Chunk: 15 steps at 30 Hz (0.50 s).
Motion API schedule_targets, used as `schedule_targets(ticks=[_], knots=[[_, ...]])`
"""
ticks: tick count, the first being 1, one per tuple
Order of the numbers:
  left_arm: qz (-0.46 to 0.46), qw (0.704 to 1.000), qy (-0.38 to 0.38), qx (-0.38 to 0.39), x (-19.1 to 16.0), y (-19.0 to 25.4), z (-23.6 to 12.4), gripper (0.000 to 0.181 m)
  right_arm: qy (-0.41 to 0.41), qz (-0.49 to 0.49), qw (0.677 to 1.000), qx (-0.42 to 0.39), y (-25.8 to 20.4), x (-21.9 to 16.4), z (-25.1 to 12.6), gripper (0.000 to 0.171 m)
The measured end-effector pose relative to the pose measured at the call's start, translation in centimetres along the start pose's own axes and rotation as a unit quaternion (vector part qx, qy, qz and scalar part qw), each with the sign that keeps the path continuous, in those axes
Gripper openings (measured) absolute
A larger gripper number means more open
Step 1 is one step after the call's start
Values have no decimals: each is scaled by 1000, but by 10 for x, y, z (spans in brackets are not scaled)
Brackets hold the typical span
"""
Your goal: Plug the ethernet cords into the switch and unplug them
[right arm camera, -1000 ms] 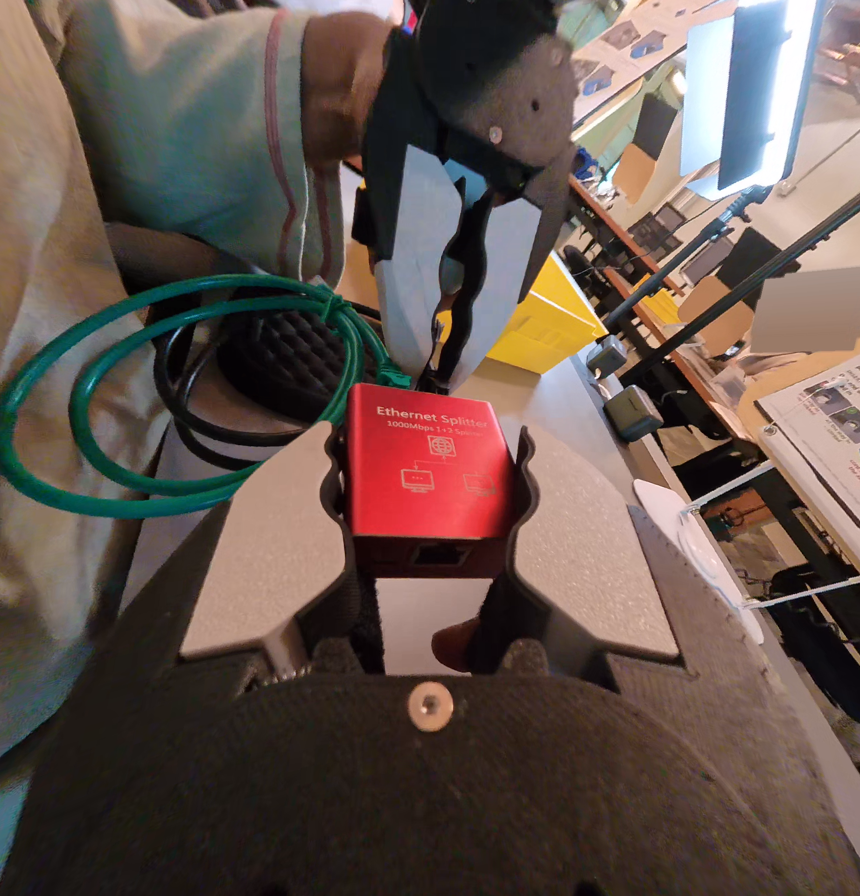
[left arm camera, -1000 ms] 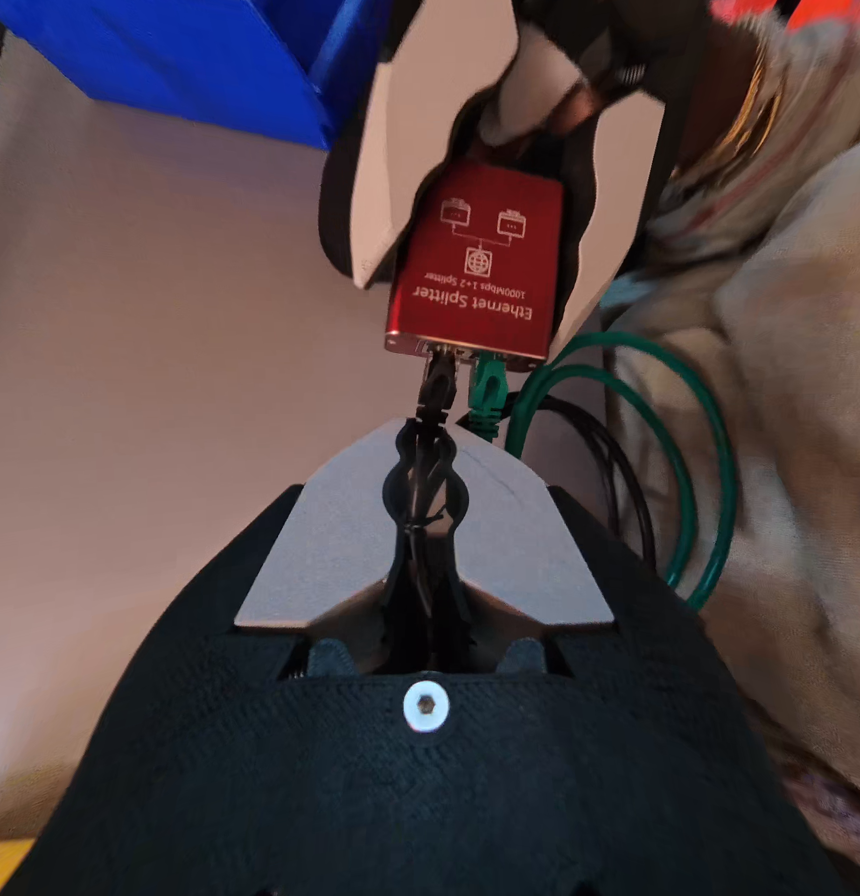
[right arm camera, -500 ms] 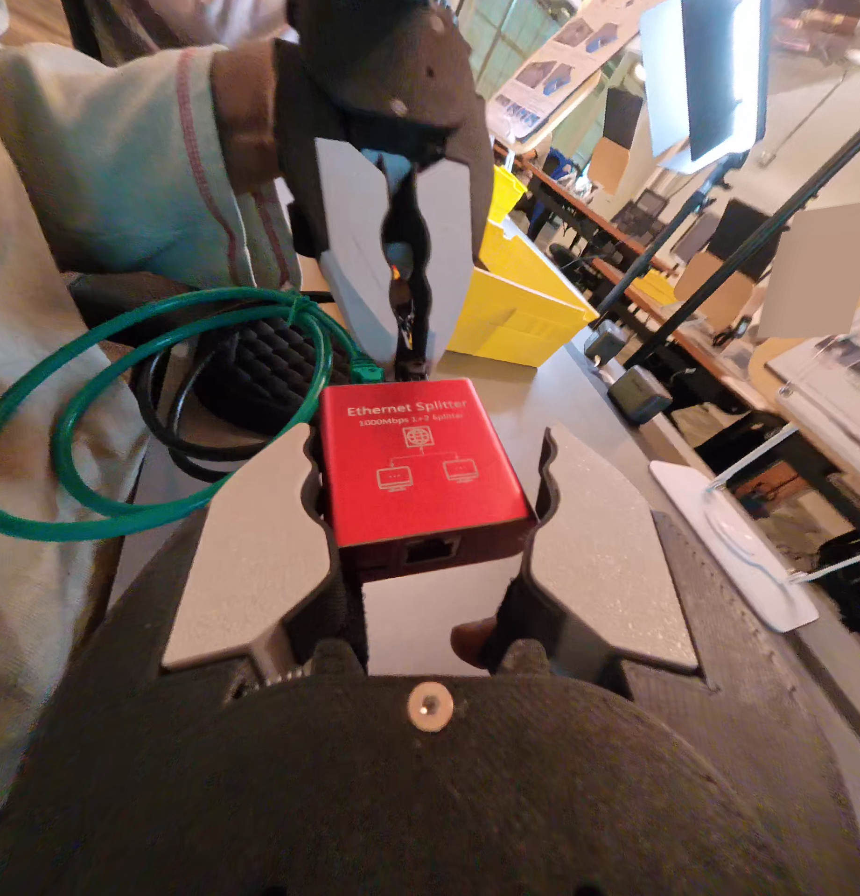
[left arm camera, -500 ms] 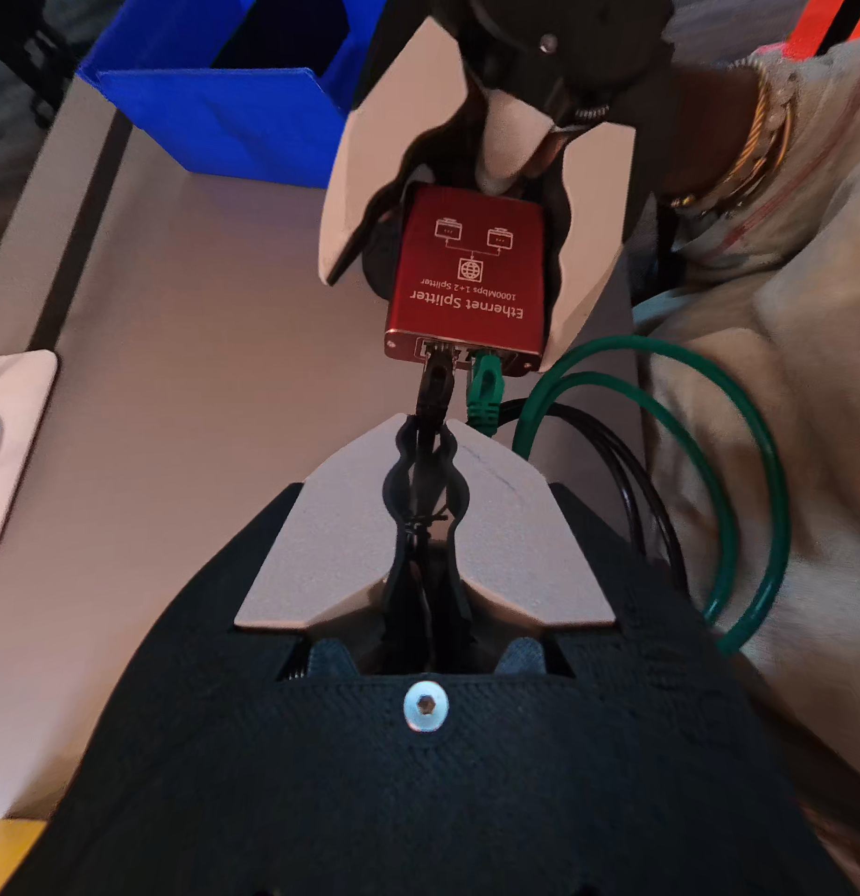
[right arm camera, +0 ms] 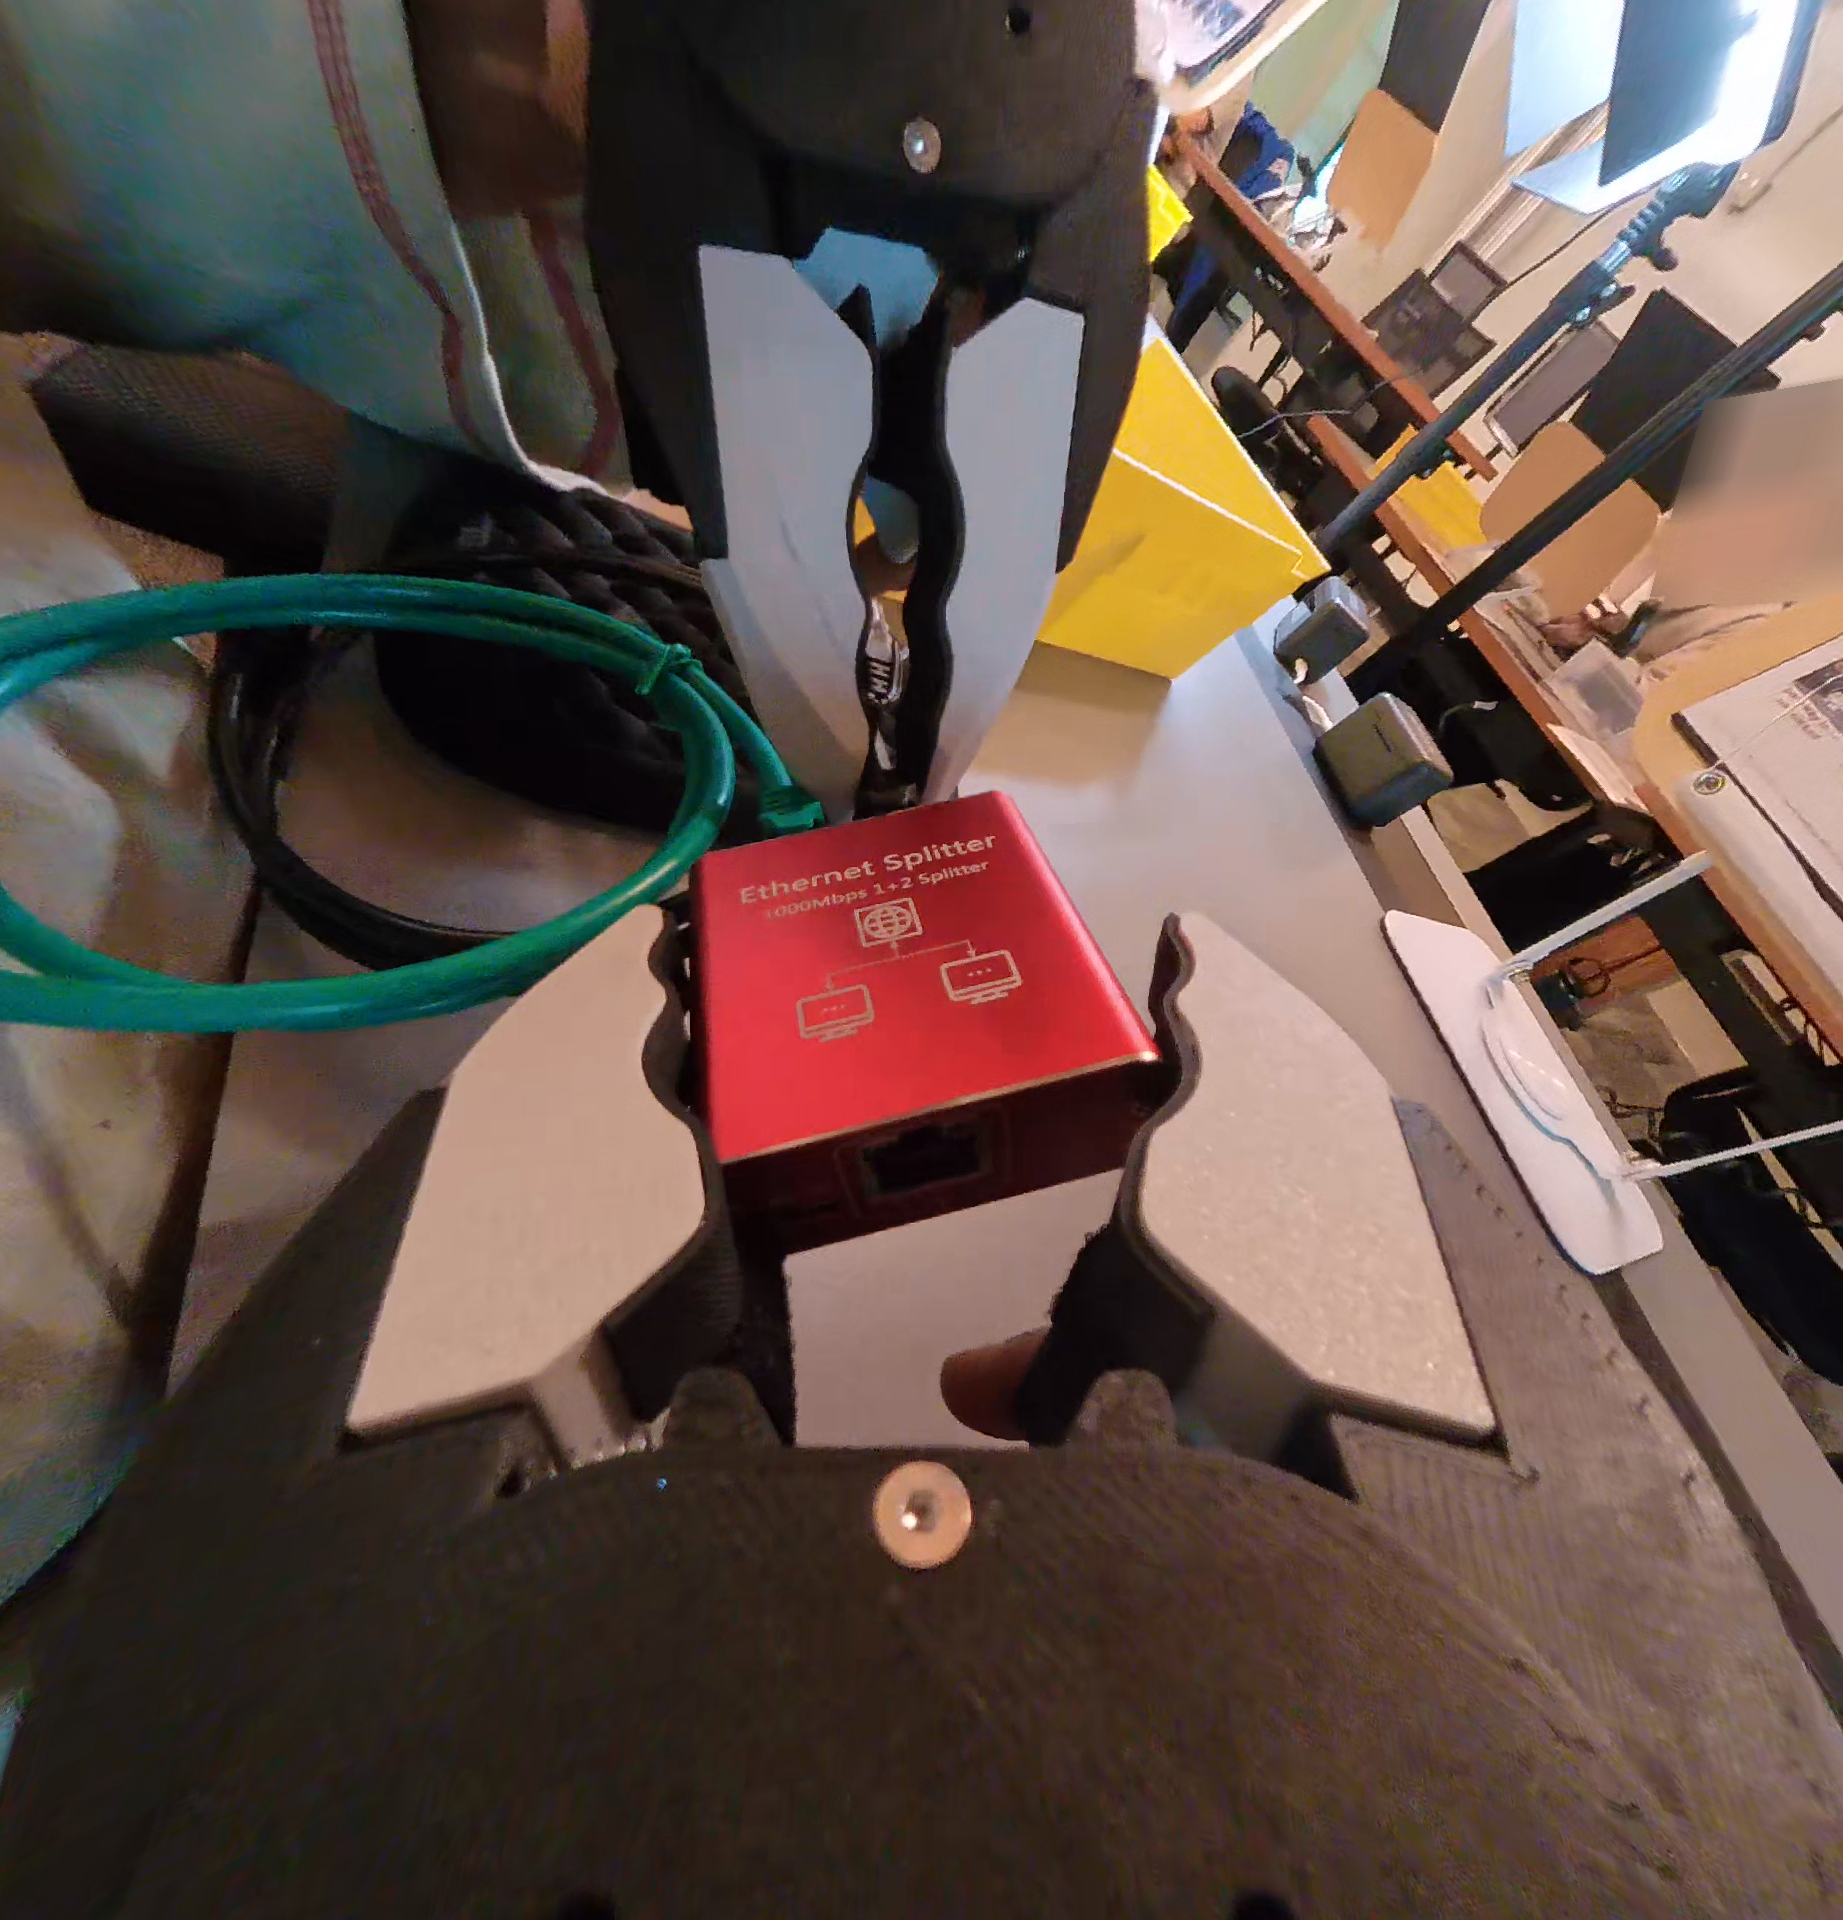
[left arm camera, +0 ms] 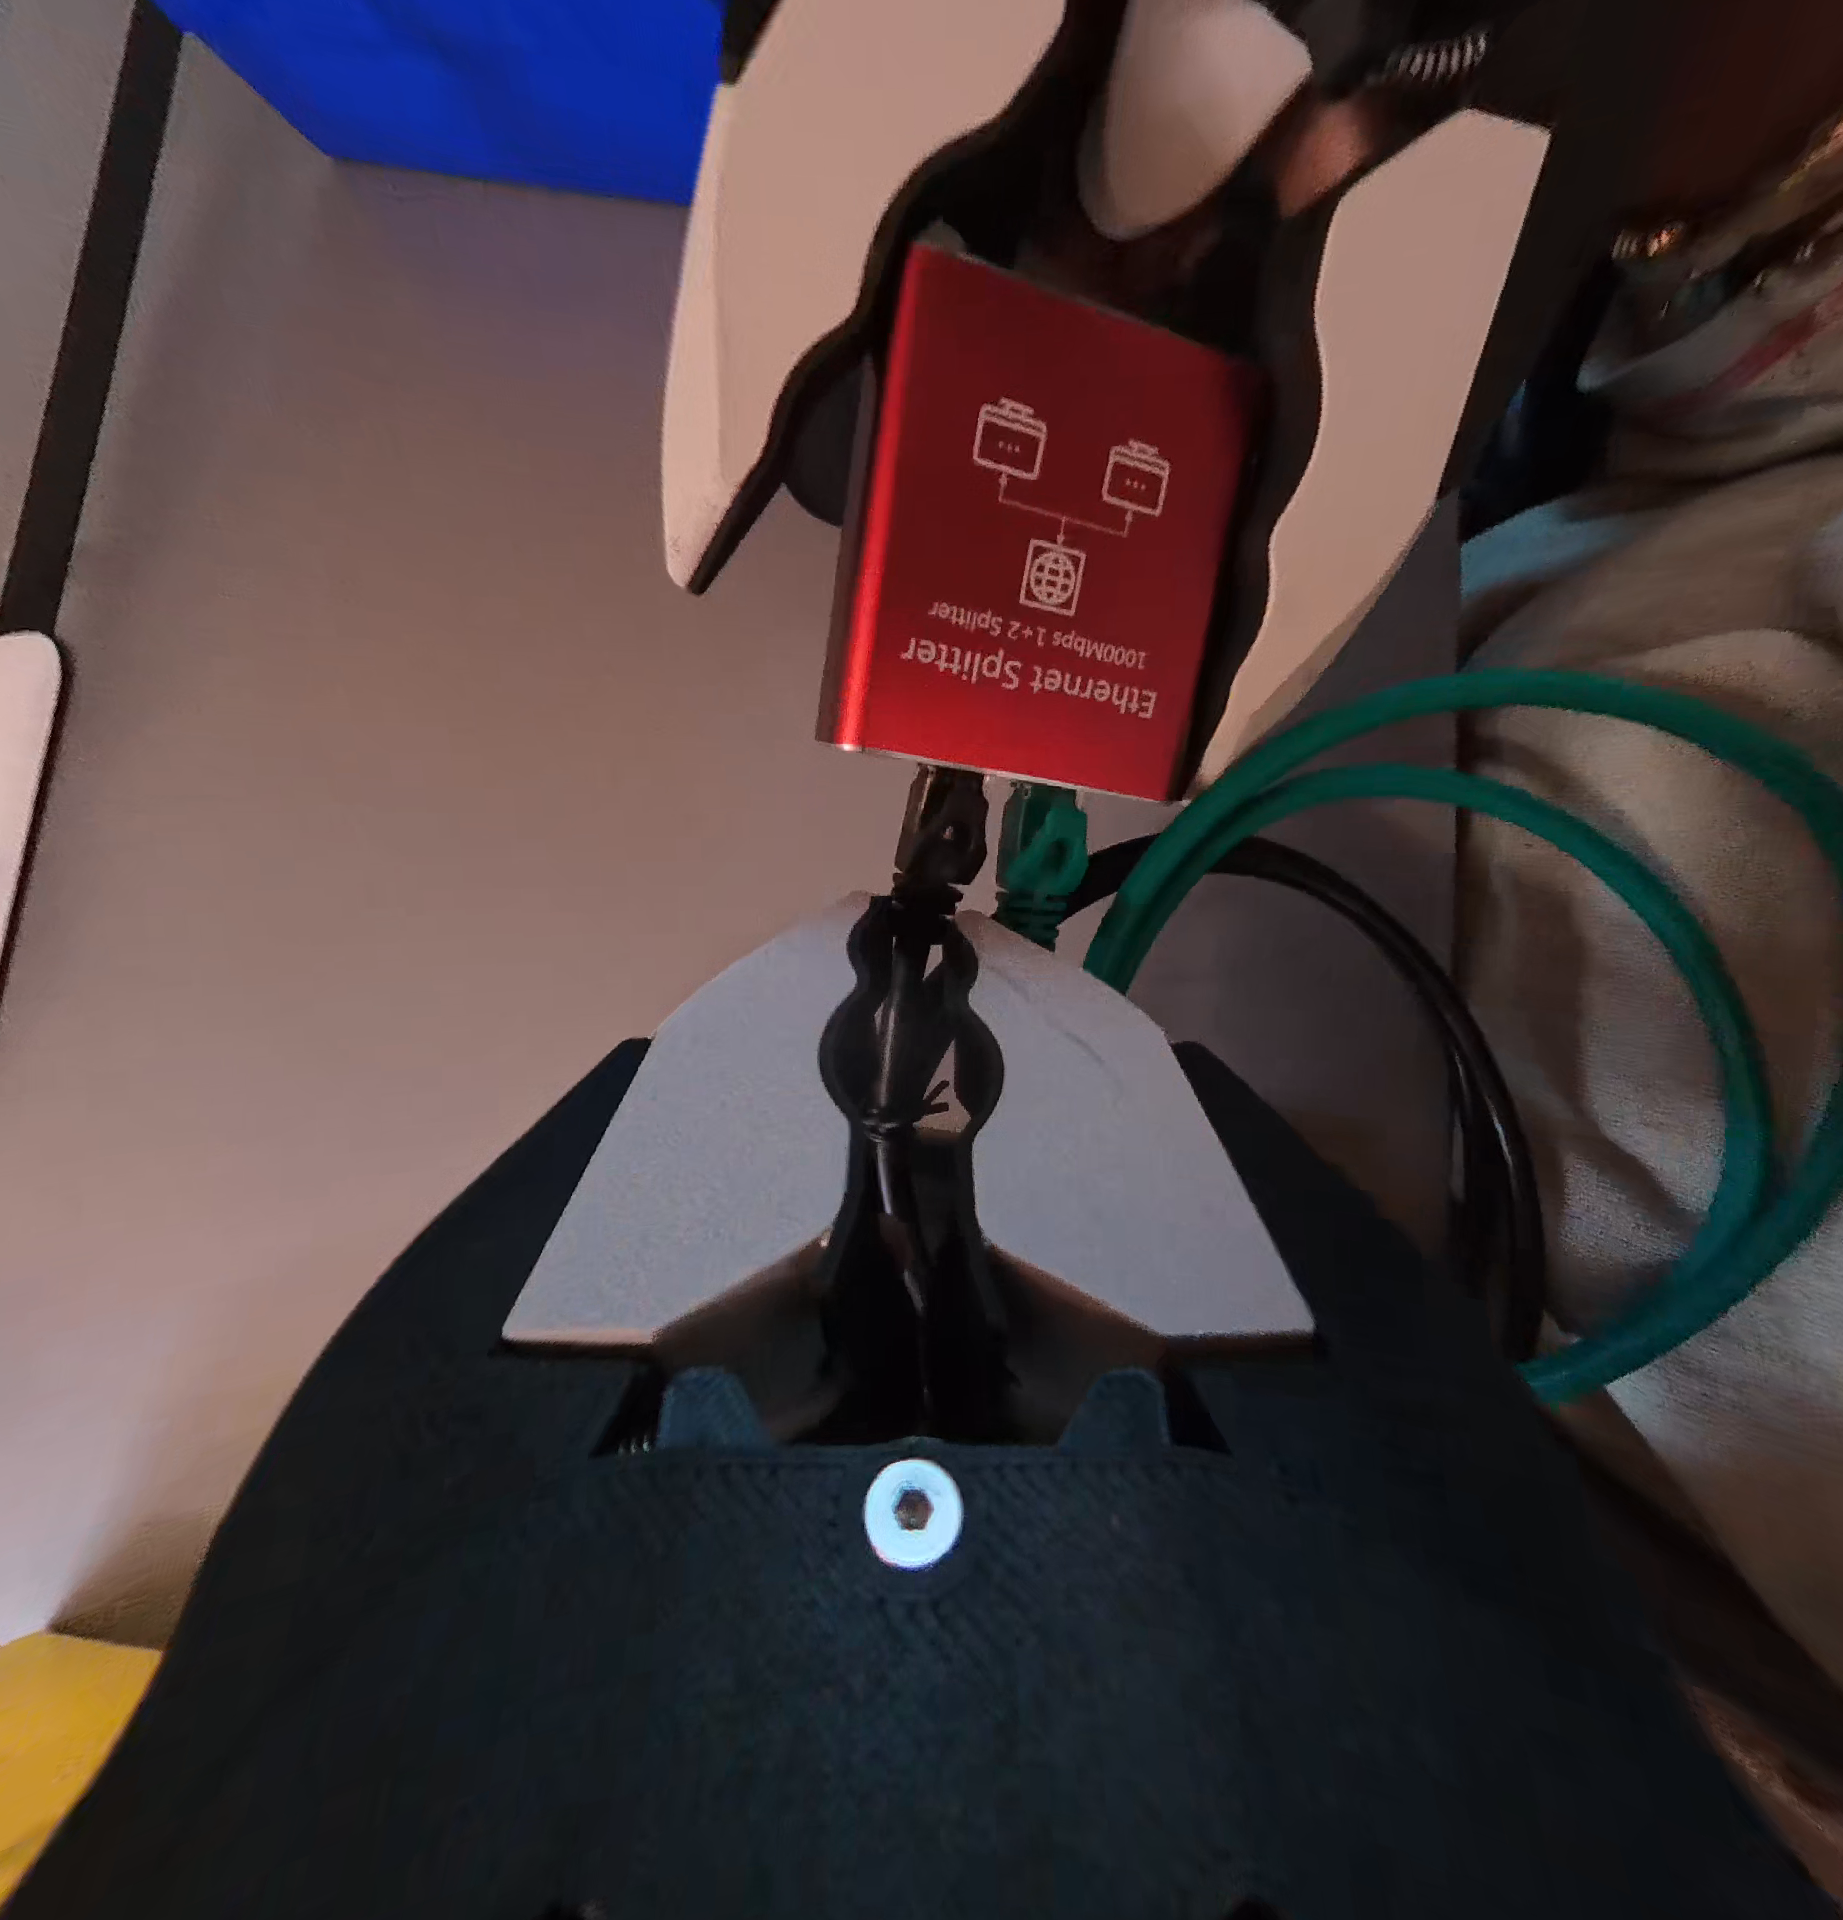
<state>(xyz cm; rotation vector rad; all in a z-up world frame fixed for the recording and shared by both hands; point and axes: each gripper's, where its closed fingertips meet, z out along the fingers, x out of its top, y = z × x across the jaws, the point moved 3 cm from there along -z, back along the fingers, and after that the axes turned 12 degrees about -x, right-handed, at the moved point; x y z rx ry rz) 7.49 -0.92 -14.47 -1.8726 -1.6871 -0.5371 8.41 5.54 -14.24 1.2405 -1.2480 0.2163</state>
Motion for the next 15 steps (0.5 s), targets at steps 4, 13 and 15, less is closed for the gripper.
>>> schedule_targets(ticks=[4,13,15], knots=[[-10,1000,-5,-2,-8,-1,6,7,-11,-2,1000,9,-4,-7,5,87],[6,998,67,6,8,0,-19,8,62,7,998,-26,7,10,-3,87],[18,997,75,18,12,-1,-26,9,57,6,998,-36,10,14,-4,87]])
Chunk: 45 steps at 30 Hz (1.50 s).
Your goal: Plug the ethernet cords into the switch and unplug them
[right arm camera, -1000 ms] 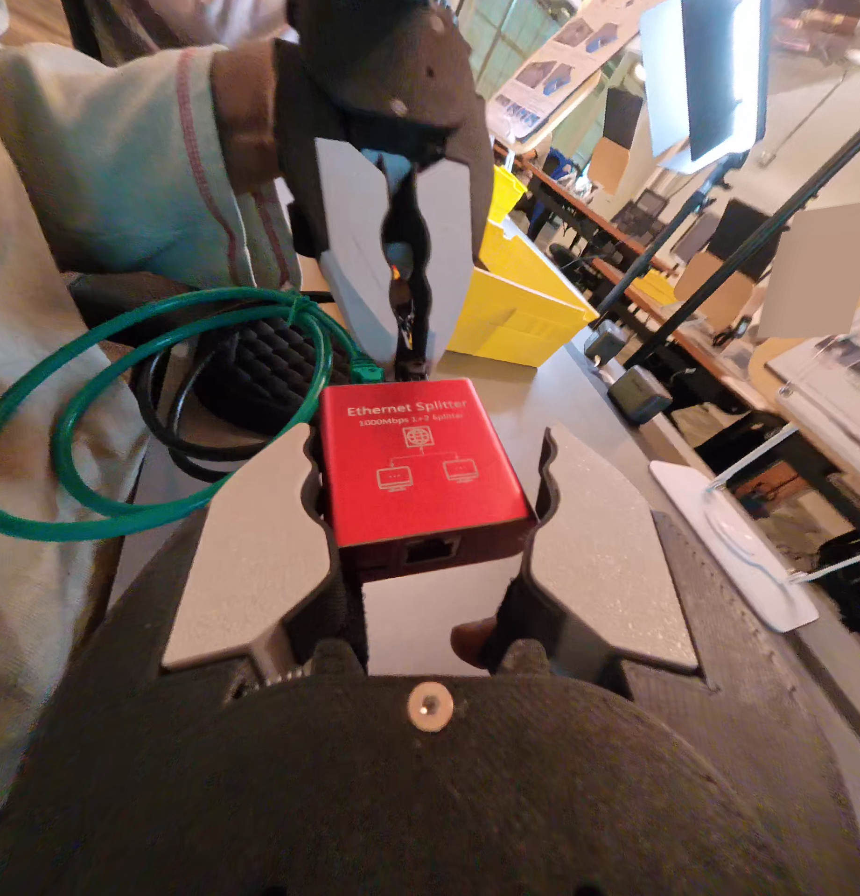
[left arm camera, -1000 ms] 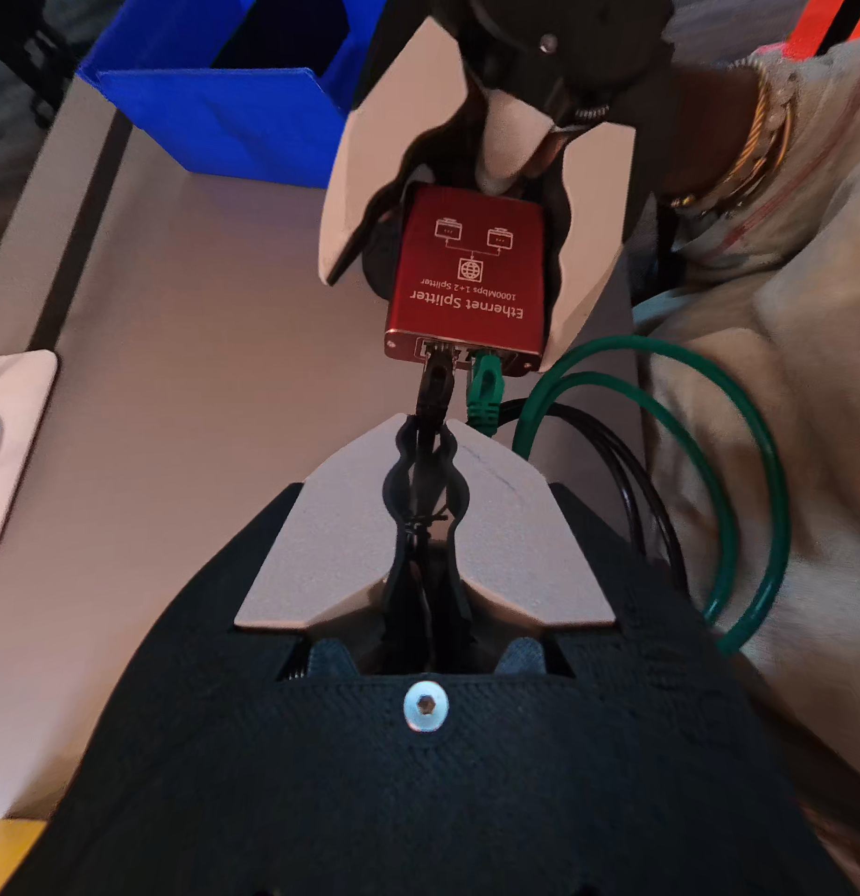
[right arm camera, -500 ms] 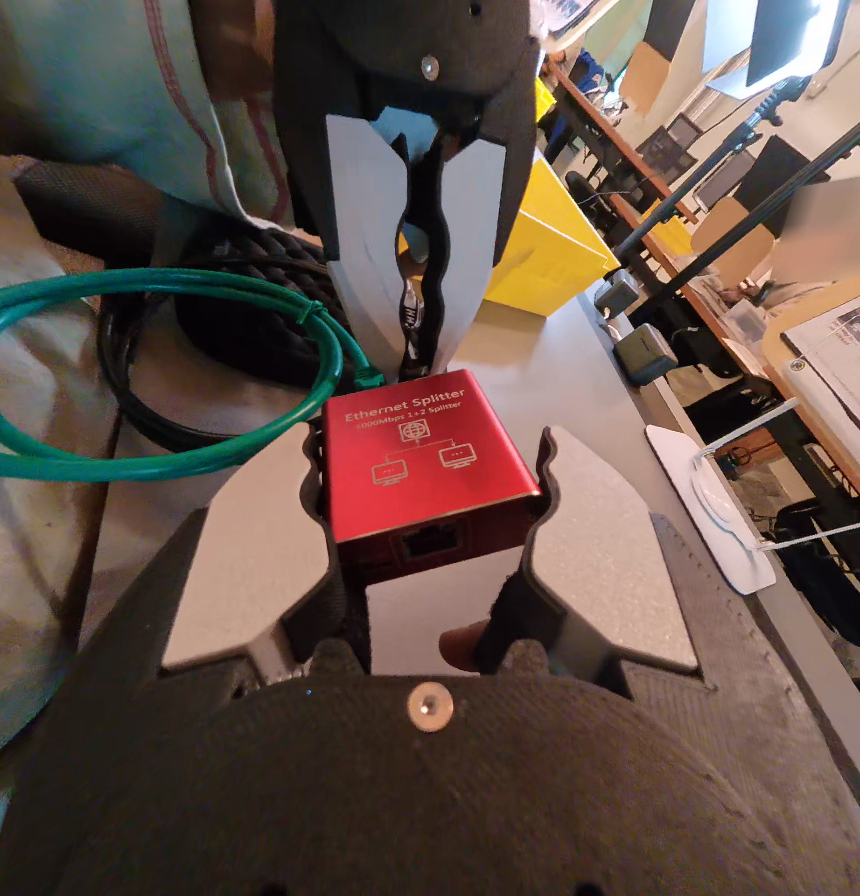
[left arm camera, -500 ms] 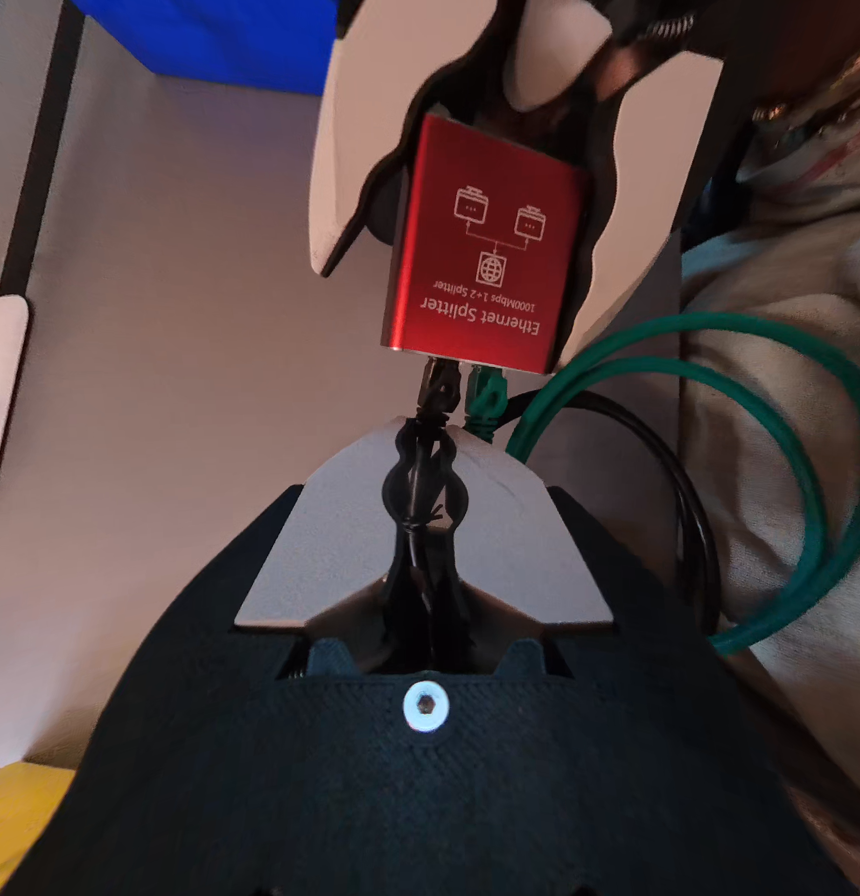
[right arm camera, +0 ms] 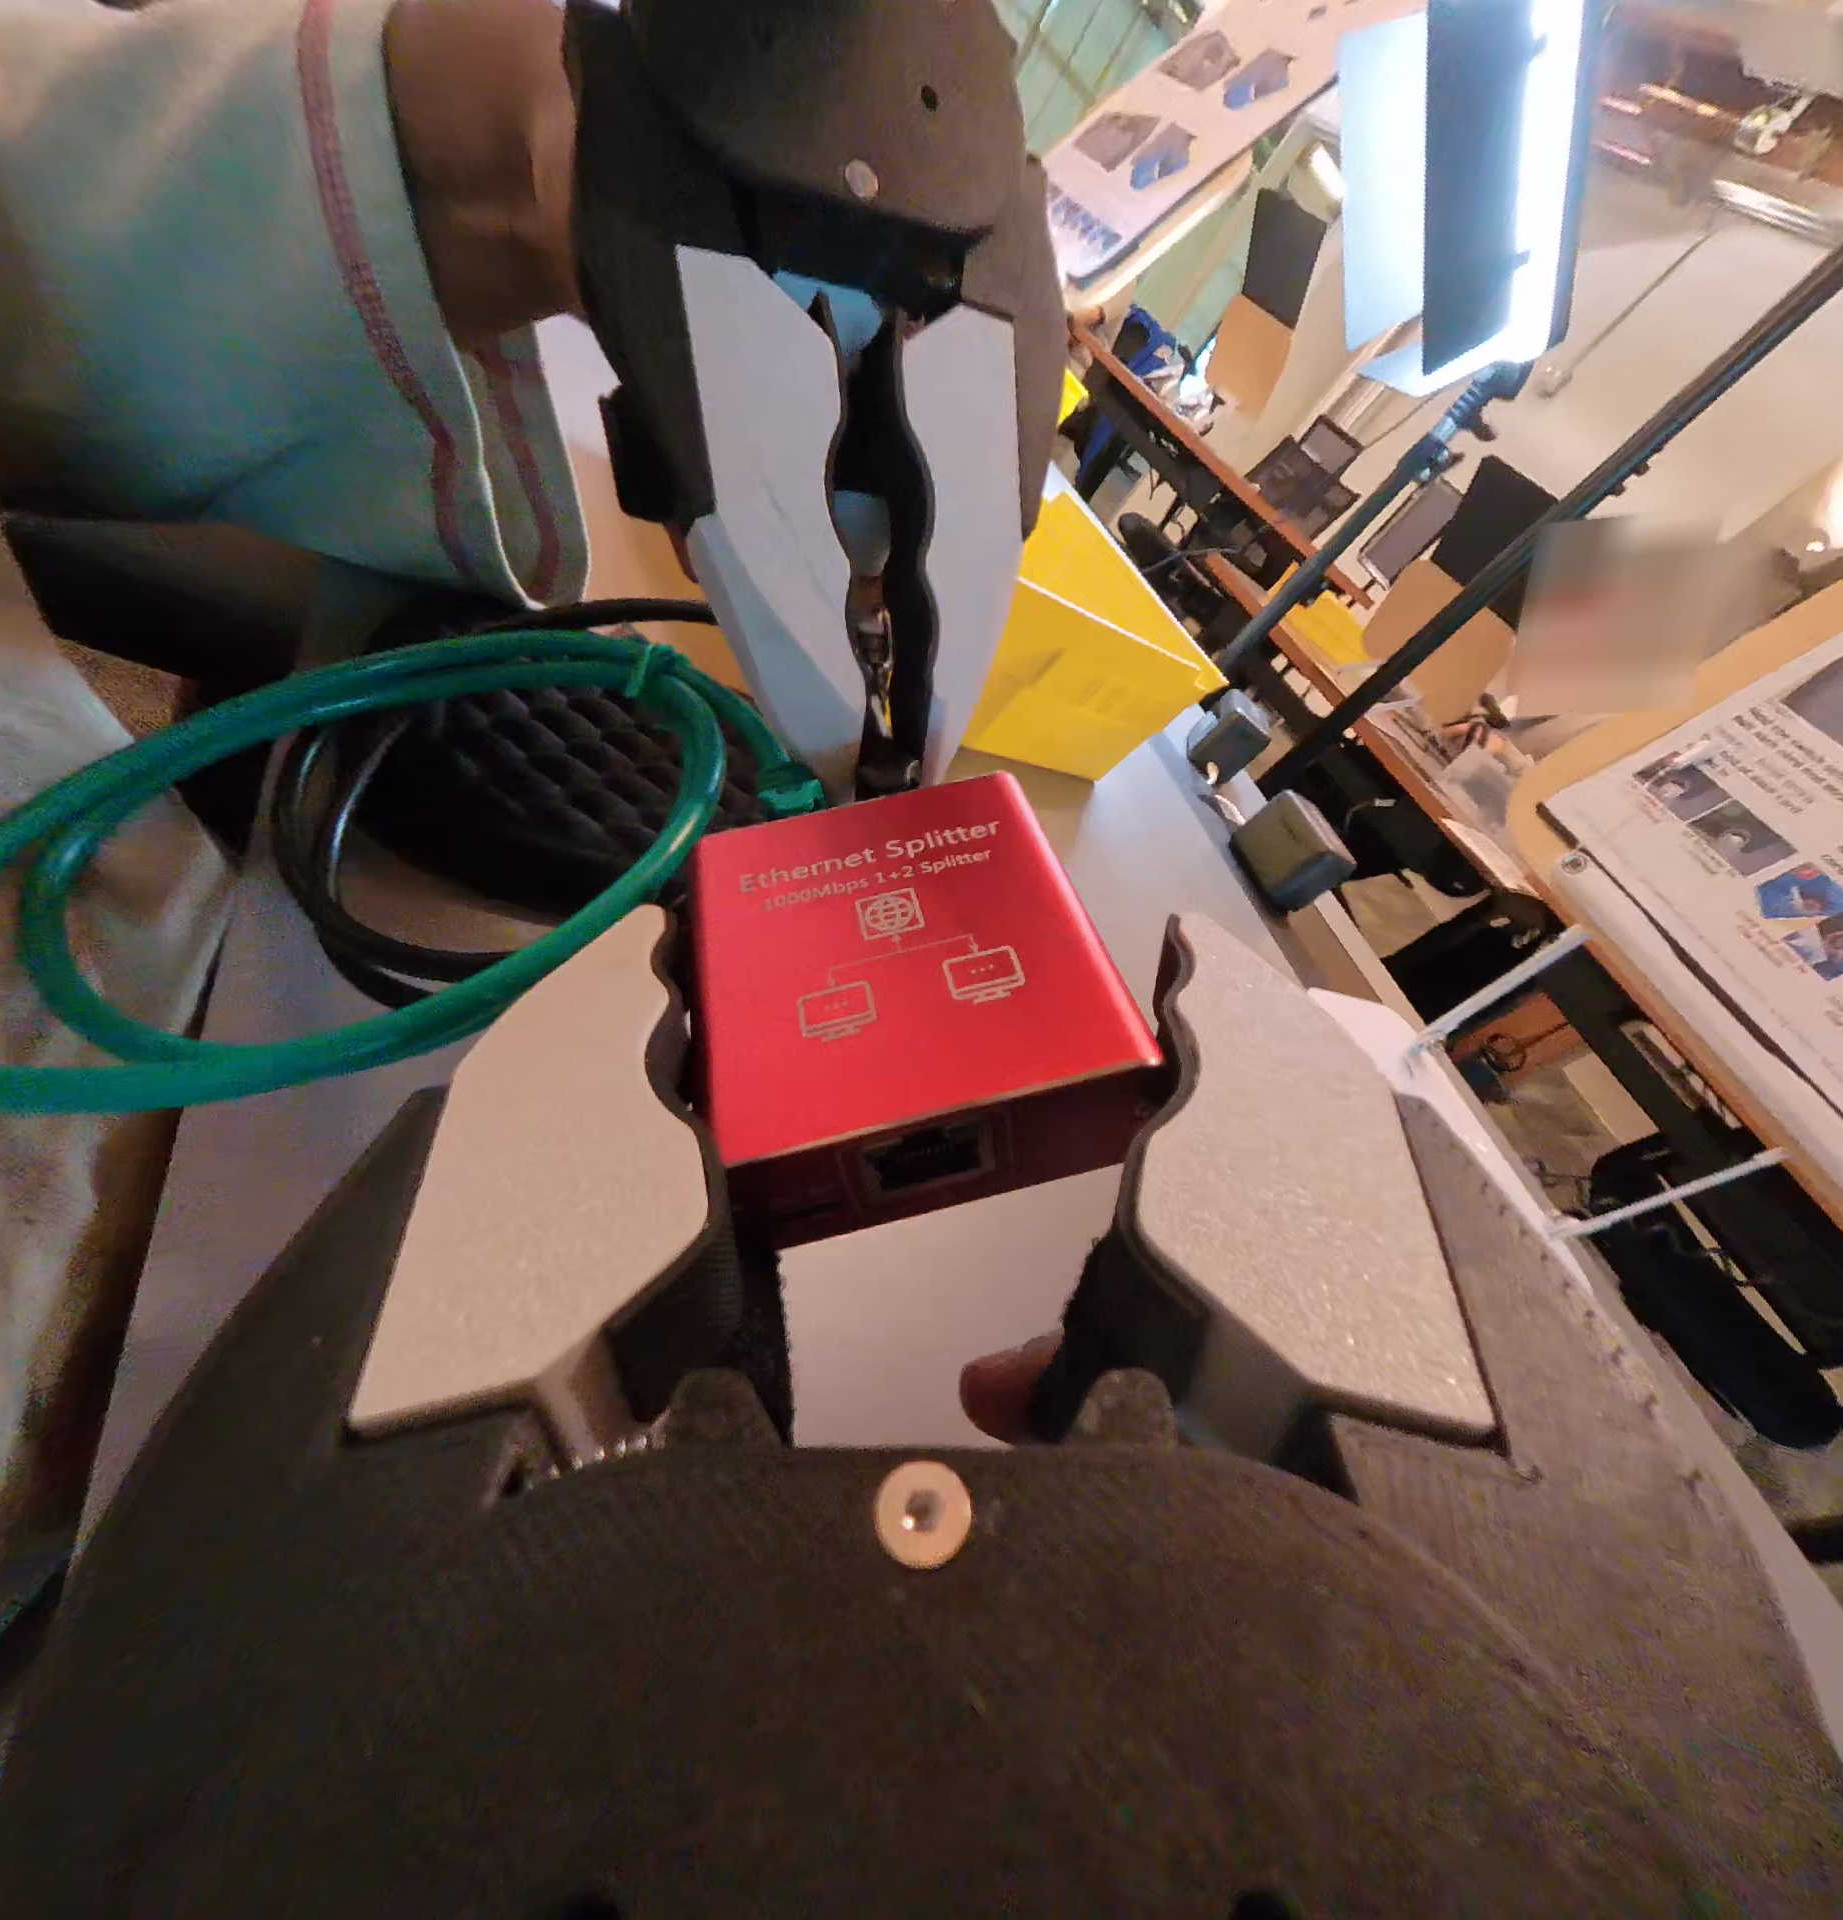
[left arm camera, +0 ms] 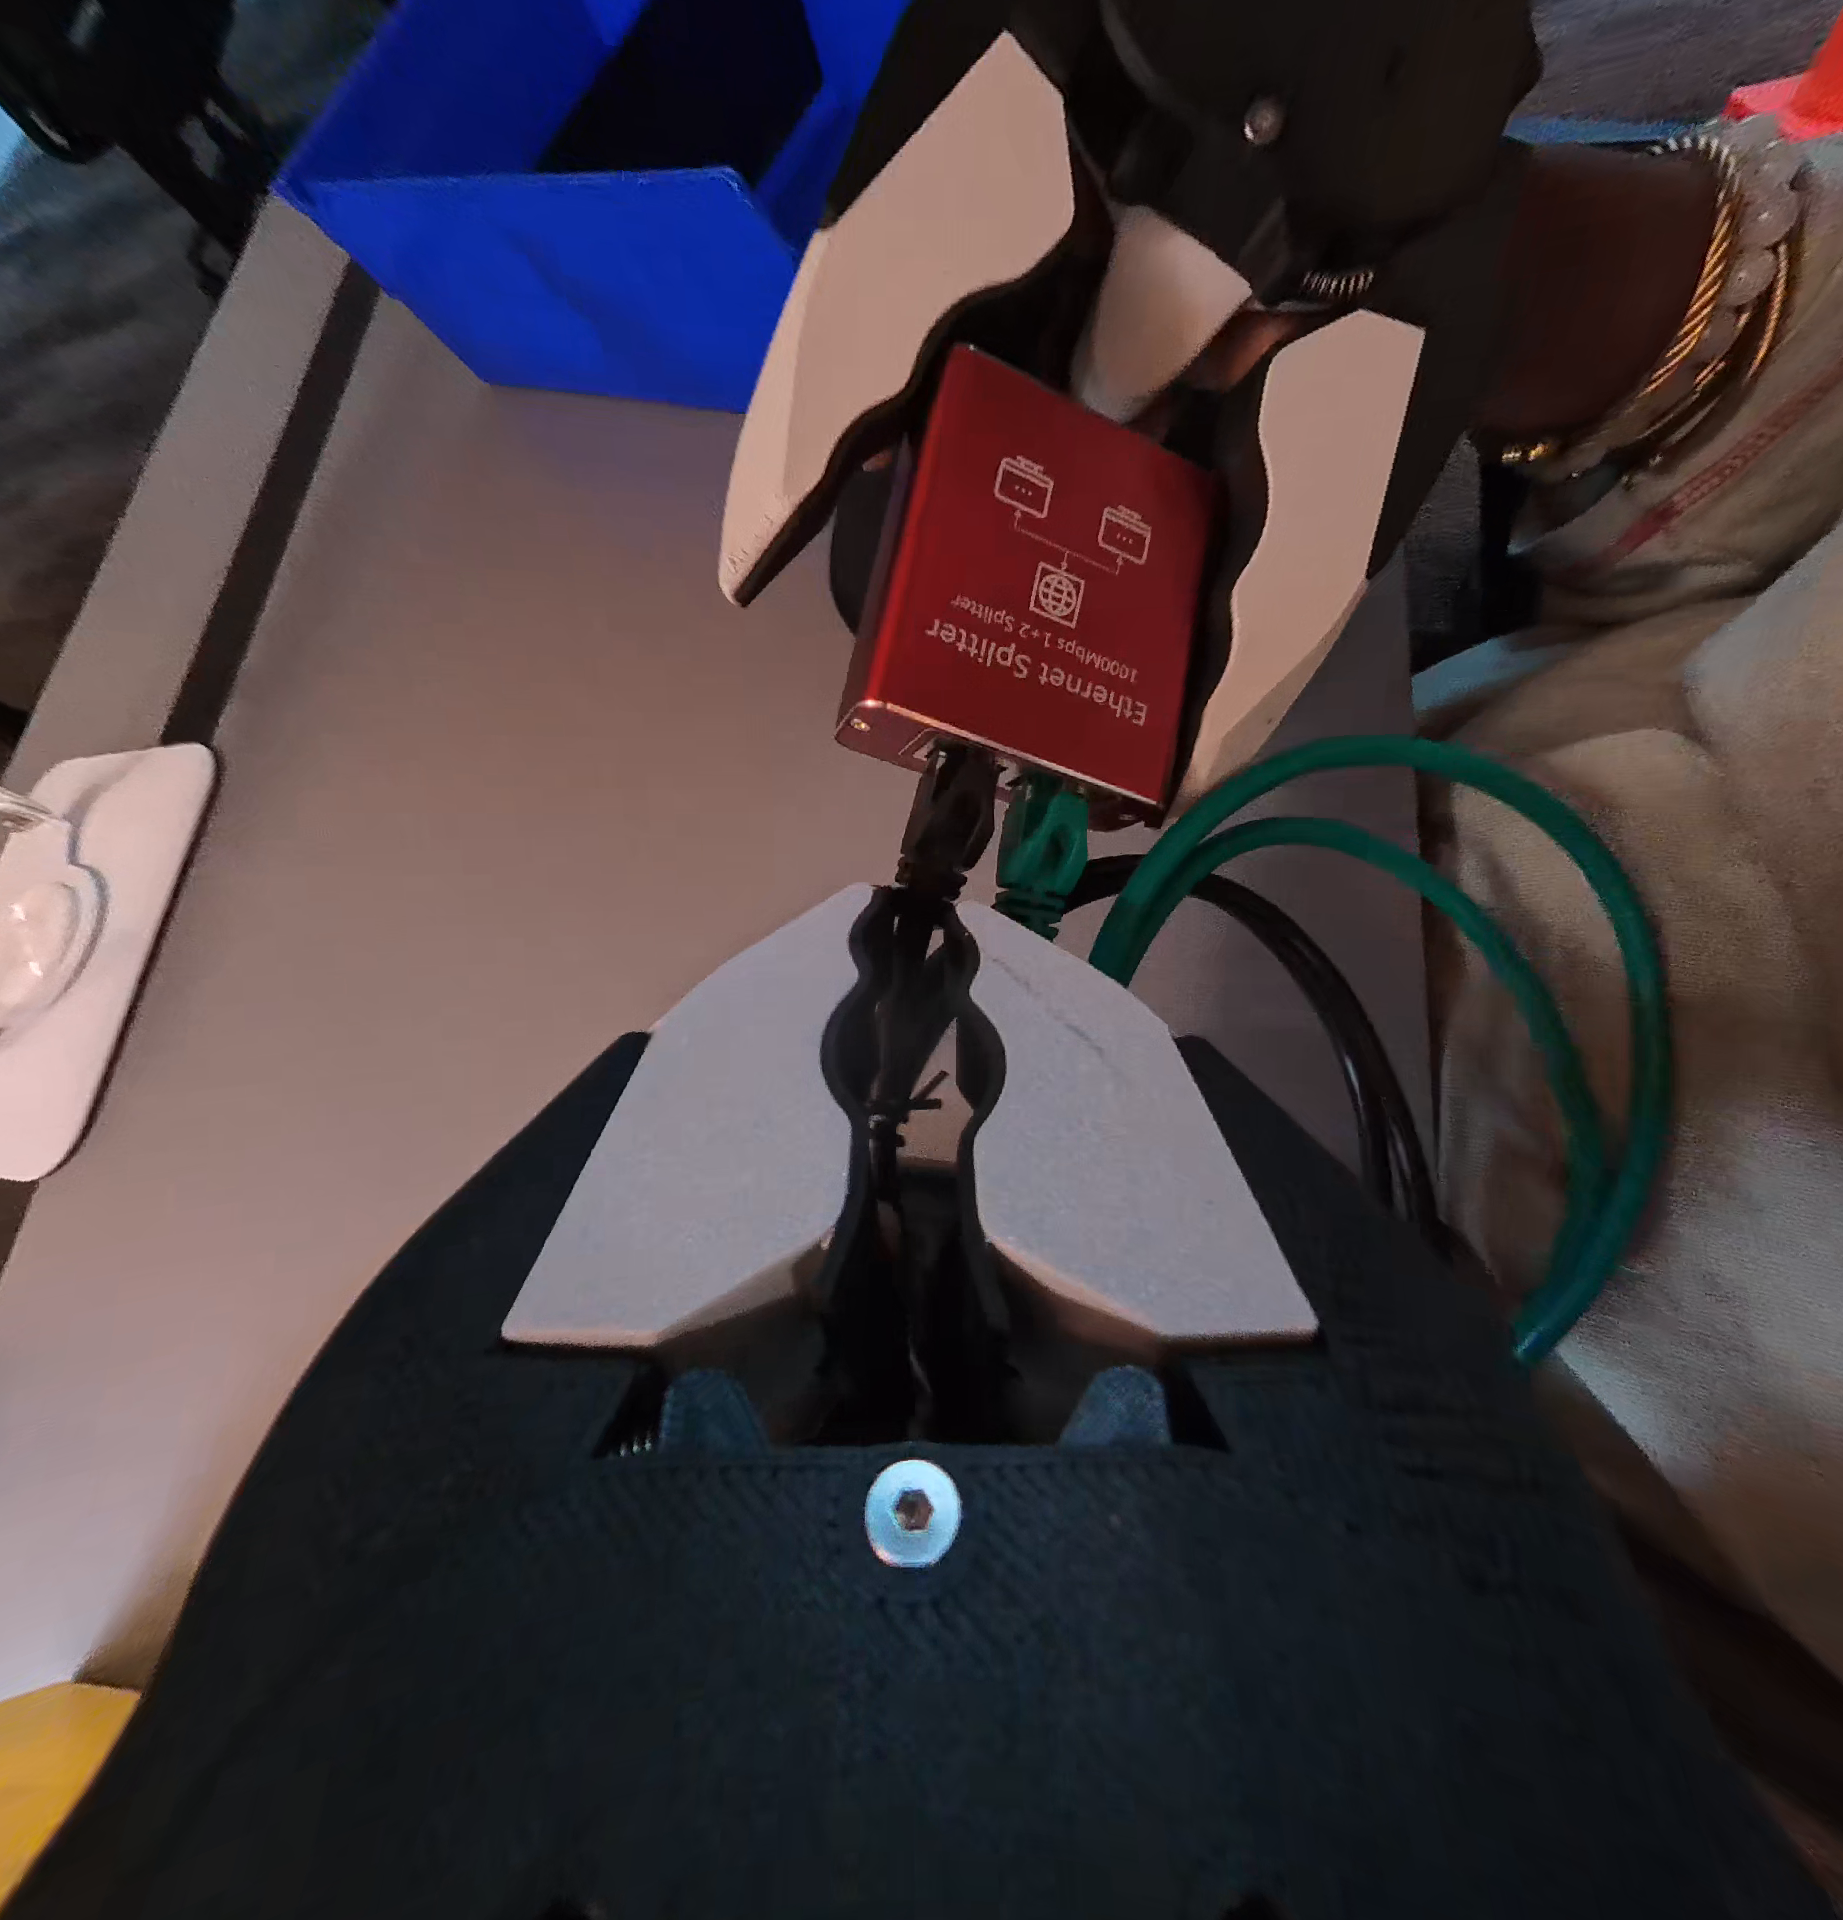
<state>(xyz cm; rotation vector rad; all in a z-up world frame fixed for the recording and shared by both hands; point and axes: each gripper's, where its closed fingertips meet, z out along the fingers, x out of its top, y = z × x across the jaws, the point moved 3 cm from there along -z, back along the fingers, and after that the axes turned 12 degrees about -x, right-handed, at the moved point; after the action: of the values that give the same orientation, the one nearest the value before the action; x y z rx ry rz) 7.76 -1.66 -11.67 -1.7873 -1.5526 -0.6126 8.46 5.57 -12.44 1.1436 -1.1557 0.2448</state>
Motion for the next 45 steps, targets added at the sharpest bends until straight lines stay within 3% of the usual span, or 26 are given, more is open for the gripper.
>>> schedule_targets(ticks=[4,8,11,14,17,19,21,24,28,32,36,37,40,43,45], knots=[[15,999,24,16,3,1,-3,9,-10,24,1000,-1,3,-2,-1,88],[12,995,66,74,1,-6,-13,9,58,153,986,6,18,11,-11,94],[-7,983,127,132,4,-18,-29,9,98,289,952,-2,37,17,-16,90],[-34,954,213,207,14,-34,-42,9,147,419,896,5,47,27,-14,80],[-18,935,248,254,19,-38,-37,10,198,486,851,3,51,39,-11,71],[11,937,249,244,24,-30,-21,9,192,502,843,-13,53,36,-8,65],[19,940,252,231,27,-23,-4,10,183,486,854,-34,52,30,-8,50],[35,941,263,208,31,-19,3,10,185,392,900,-53,50,36,-18,28],[47,938,319,127,40,-6,-23,42,116,137,980,-88,35,51,-23,28],[121,931,338,64,57,25,-43,53,21,-63,996,-63,11,51,-19,28],[196,946,255,34,54,47,-21,49,8,-104,994,10,-13,50,-16,28],[205,949,233,48,52,45,-15,33,3,-108,994,24,-16,49,-16,28],[186,955,221,65,51,39,-10,31,-25,-107,994,1,-9,44,-14,30],[87,937,311,133,56,14,-24,27,17,-68,989,-131,20,54,-11,52],[-45,889,421,173,53,-9,-40,27,64,-23,975,-213,35,63,-12,63]])
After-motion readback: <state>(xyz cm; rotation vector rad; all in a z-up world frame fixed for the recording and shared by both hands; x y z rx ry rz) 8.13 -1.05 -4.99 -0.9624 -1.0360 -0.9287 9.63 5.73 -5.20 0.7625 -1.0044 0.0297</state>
